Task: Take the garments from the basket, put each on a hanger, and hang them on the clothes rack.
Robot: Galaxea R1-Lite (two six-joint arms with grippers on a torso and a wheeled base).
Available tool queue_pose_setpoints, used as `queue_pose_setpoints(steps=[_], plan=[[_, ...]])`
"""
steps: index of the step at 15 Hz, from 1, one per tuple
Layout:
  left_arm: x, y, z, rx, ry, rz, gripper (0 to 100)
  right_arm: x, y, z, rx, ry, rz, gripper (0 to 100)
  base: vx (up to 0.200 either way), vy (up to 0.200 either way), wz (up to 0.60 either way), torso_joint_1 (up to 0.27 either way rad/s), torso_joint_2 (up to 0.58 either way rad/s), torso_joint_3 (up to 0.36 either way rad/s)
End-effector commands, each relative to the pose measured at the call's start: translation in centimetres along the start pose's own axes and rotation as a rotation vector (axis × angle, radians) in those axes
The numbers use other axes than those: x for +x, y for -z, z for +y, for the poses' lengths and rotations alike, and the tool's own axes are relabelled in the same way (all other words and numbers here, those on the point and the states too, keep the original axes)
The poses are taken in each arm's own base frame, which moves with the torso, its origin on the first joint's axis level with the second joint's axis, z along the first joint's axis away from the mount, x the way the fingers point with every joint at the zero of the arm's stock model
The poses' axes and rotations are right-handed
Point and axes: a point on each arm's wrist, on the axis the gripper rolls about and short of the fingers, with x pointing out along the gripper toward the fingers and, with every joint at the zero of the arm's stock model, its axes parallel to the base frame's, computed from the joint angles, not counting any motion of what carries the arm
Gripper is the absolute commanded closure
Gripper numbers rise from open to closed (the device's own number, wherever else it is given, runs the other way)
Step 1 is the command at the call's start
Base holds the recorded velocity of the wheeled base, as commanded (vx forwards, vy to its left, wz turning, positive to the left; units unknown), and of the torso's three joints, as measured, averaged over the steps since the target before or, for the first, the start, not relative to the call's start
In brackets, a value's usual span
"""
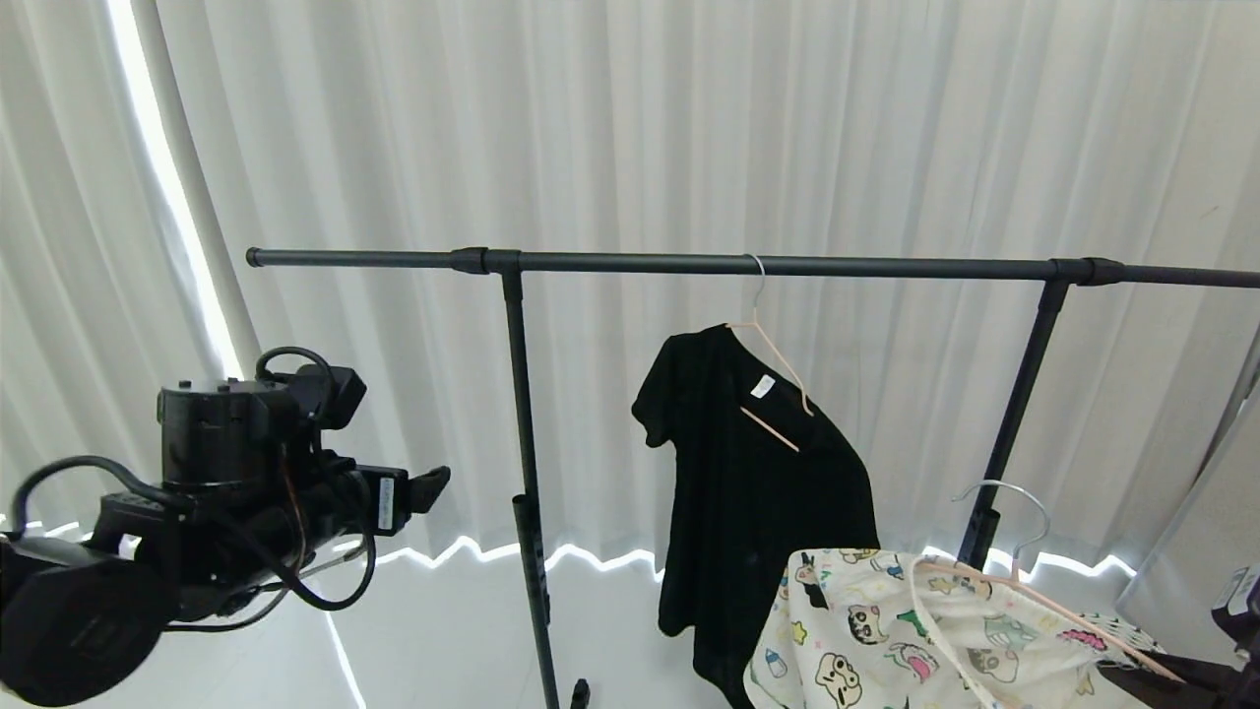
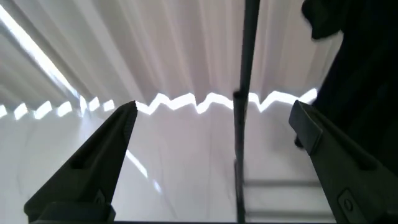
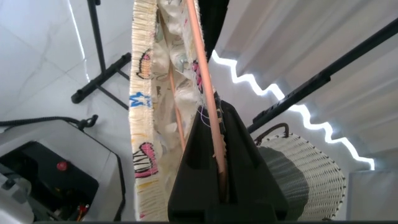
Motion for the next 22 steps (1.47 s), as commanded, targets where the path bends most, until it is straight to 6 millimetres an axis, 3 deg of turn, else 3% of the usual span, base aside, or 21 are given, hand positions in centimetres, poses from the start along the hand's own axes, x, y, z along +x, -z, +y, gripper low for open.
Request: queue_pose_setpoints(steps=[1, 2, 4, 9, 13, 22], plan=[[-7.5, -2.5, -0.3, -0.018, 0.187, -0.016, 0, 0.0, -0.3, -0.1, 0.0, -0.001, 0.0, 100, 0.0, 0.0, 0.0, 0.0, 0.0, 0.0], [-8.8, -1.5, -0.4, -0.008, 0.224, 0.056, 0, 0.0, -0.4, -0.2, 0.002, 0.005, 0.005, 100, 0.0, 0.0, 0.0, 0.0, 0.0, 0.0], [-9.0, 0.4, -0.4, 0.008, 0.22, 0.122, 0, 0.0, -0.4, -0.3, 0.004, 0.022, 0.011, 100, 0.0, 0.0, 0.0, 0.0, 0.0, 0.0], [-11.2, 3.2, -0.1, 0.025, 0.117, 0.12, 0, -0.2, -0.7, -0.3, 0.009, 0.008, 0.05, 100, 0.0, 0.0, 0.0, 0.0, 0.0, 0.0], [-13.0, 4.9, -0.3, 0.042, 0.167, 0.088, 0, -0.3, -1.2, -0.4, 0.008, -0.001, 0.063, 100, 0.0, -0.1, 0.0, 0.005, 0.0, 0.004], [-13.9, 5.3, -0.8, 0.073, 0.215, 0.055, 0, -0.5, -1.4, -0.4, 0.005, 0.007, 0.05, 100, 0.0, -0.2, 0.0, 0.002, 0.0, 0.004]])
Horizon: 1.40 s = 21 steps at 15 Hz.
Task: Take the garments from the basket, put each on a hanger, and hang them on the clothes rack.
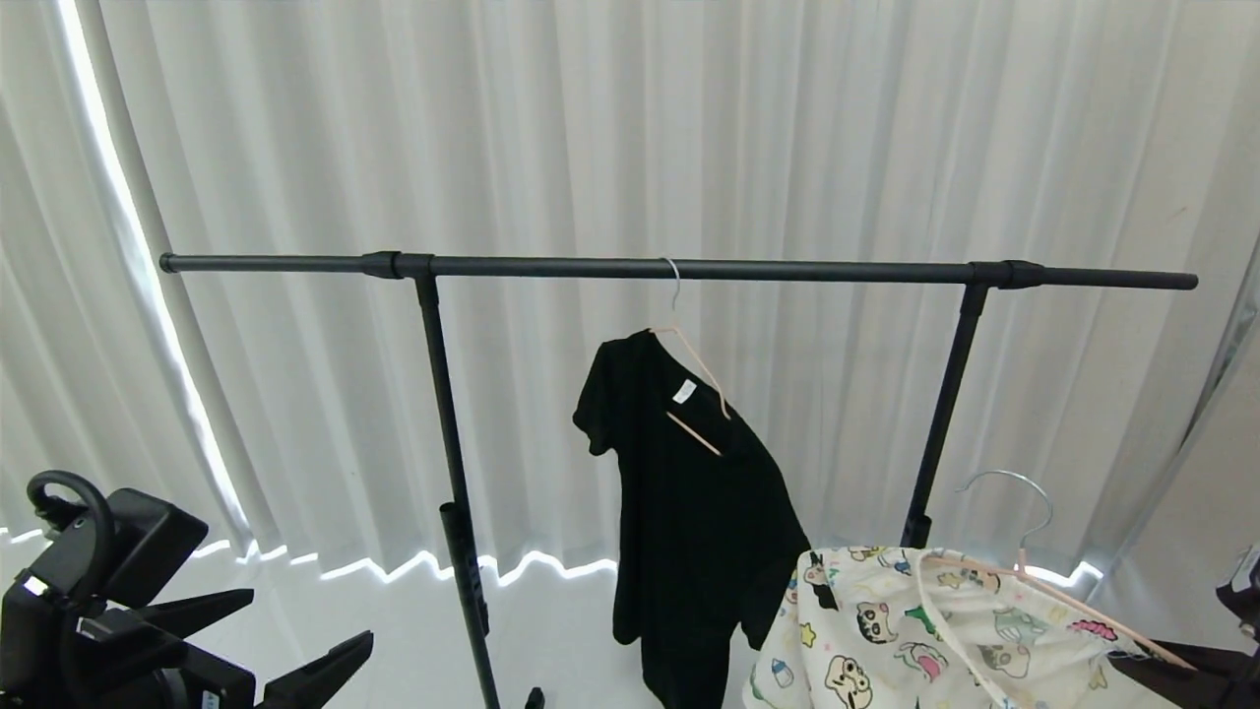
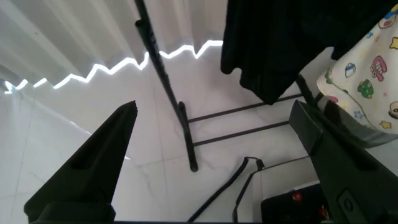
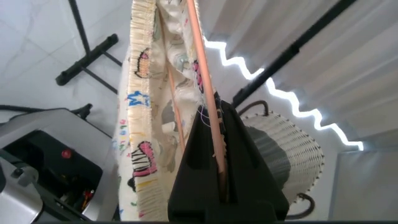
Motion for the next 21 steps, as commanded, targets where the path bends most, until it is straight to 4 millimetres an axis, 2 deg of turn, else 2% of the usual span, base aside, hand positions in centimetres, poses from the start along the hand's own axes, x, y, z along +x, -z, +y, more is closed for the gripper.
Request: queue_pose_setpoints(steps=[1, 9, 11, 16, 19, 21], plan=[[-0.2, 0.0, 0.0, 0.005, 0.0, -0.01, 0, 0.0, 0.0, 0.0, 0.001, 0.003, 0.003, 100, 0.0, -0.2, 0.0, 0.007, 0.01, -0.002], [0.0, 0.2, 0.0, 0.017, -0.009, 0.006, 0, 0.1, -0.1, -0.5, 0.035, 0.07, 0.025, 100, 0.0, 0.0, 0.0, 0.0, 0.0, 0.0], [0.1, 0.1, 0.1, 0.015, -0.033, 0.006, 0, -0.1, -1.2, -1.0, 0.036, 0.089, -0.008, 100, 0.0, 0.0, 0.0, 0.0, 0.0, 0.0], [0.0, 0.2, 0.9, -0.018, -0.132, 0.014, 0, 0.1, -2.2, -2.4, 0.097, 0.158, -0.011, 100, 0.0, 0.0, 0.0, 0.0, 0.0, 0.0], [0.0, 0.2, 0.9, -0.017, -0.135, 0.008, 0, 1.0, -4.5, -3.7, 0.094, 0.164, -0.028, 100, 0.0, 0.0, 0.0, 0.0, 0.0, 0.0], [-0.1, 0.2, 0.9, -0.018, -0.135, 0.004, 0, 1.8, -5.7, -4.5, 0.095, 0.163, -0.032, 100, 0.2, 0.0, 0.0, 0.005, 0.0, 0.005]])
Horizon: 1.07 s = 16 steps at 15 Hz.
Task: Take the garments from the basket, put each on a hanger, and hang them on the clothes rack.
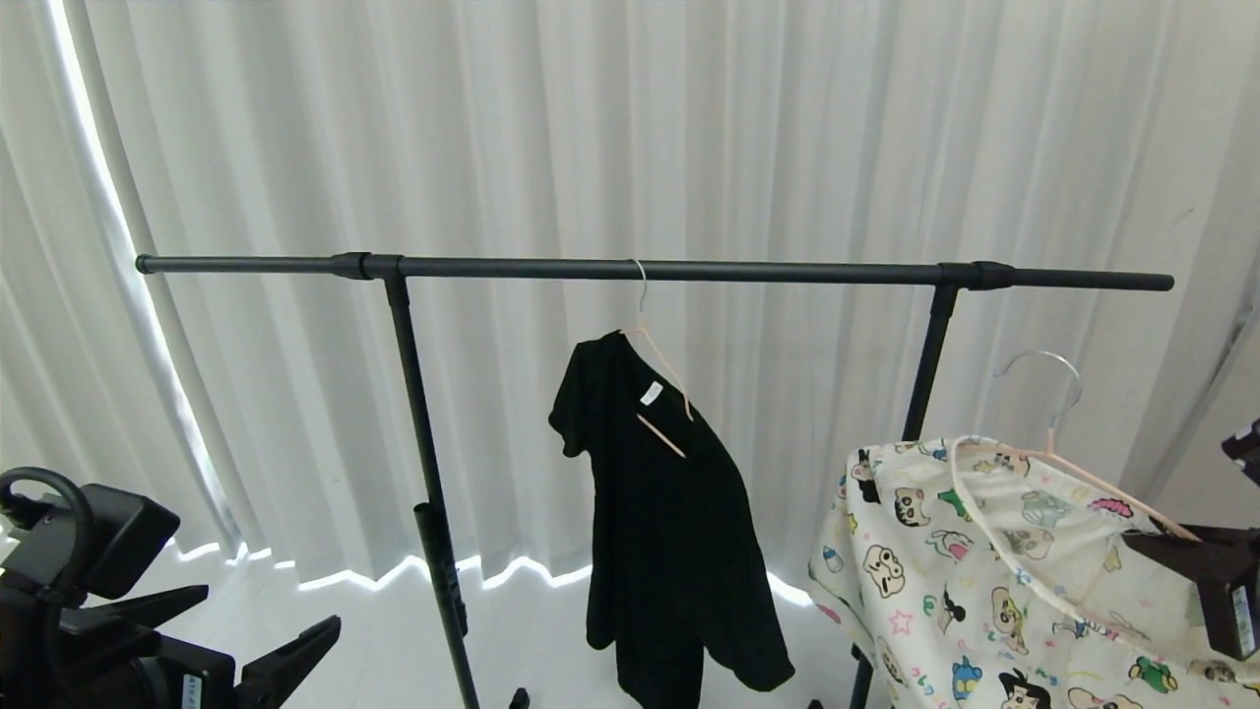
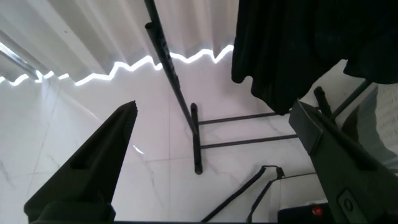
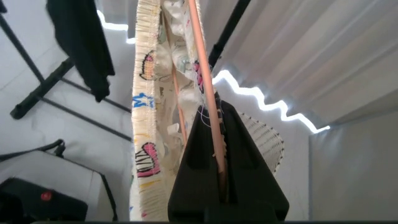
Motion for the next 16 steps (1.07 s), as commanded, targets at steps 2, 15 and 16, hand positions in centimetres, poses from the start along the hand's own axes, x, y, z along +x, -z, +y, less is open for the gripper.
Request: queue_pose_setpoints(steps=[2, 15, 16], plan=[[0.0, 0.0, 0.0, 0.003, 0.002, -0.002, 0, 1.6, -1.5, -0.8, 0.002, -0.005, 0.012, 100, 0.2, 0.0, 0.0, -0.01, 0.0, 0.005], [0.0, 0.0, -0.3, 0.046, 0.022, -0.002, 0, 3.0, -6.3, -0.3, -0.004, -0.078, -0.096, 100, 0.154, 0.0, 0.0, 0.002, 0.0, 0.002], [0.1, -0.1, -0.3, 0.049, 0.029, -0.001, 0, 3.3, -6.5, -0.3, -0.007, -0.084, -0.094, 100, 0.0, 0.0, 0.0, 0.0, 0.0, 0.0]])
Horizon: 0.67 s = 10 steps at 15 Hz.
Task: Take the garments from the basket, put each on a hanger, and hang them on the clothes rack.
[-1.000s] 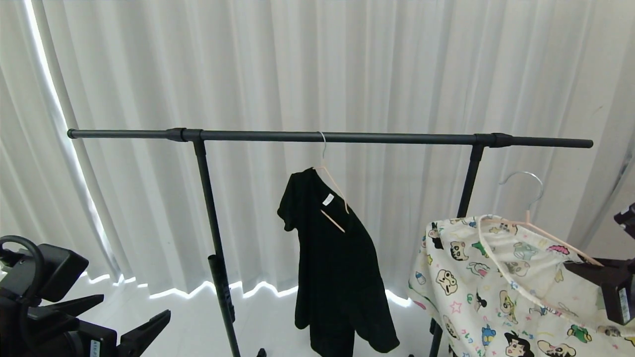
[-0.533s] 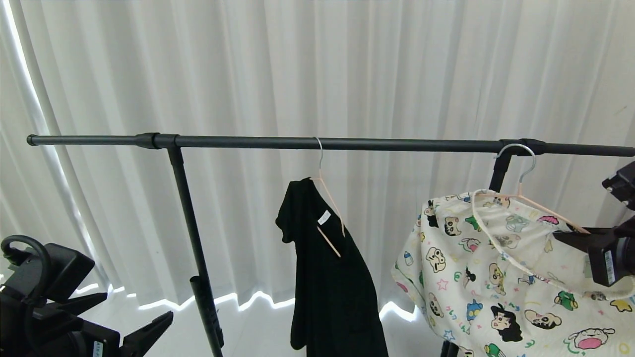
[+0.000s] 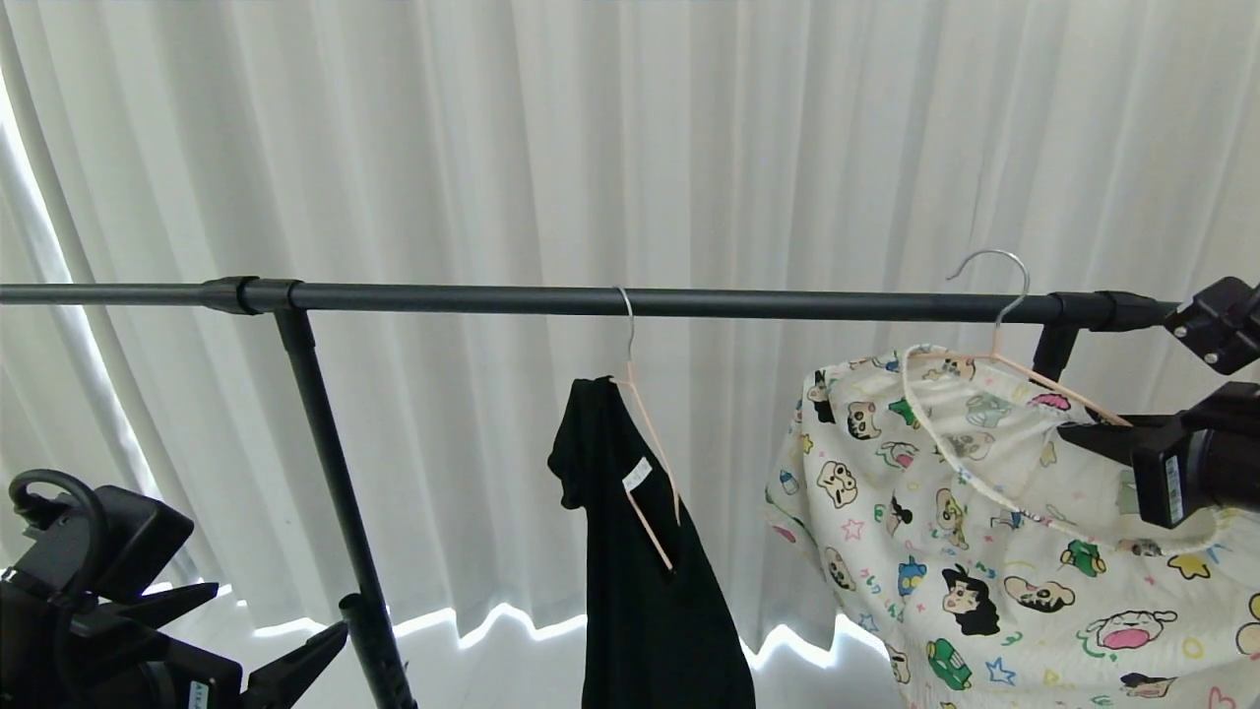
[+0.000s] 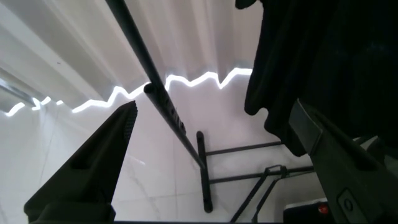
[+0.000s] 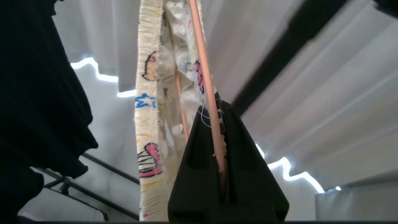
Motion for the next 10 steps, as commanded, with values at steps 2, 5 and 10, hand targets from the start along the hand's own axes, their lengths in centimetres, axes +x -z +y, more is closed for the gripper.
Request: queue_pose_setpoints(steps=[2, 5, 10], plan=[[0.0, -0.1, -0.3, 0.015, 0.021, -0.003, 0, 1.4, -0.3, 0.0, -0.004, -0.019, 0.018, 100, 0.0, 0.0, 0.0, 0.0, 0.0, 0.0], [0.0, -0.1, -0.3, 0.016, 0.023, -0.003, 0, 3.1, -0.7, -0.4, 0.0, -0.017, 0.031, 100, 0.0, 0.0, 0.0, 0.0, 0.0, 0.0], [-0.1, 0.0, -0.5, 0.023, 0.035, -0.01, 0, 5.9, -0.5, -0.9, 0.008, -0.015, 0.08, 100, 0.0, 0.0, 0.0, 0.0, 0.0, 0.0]])
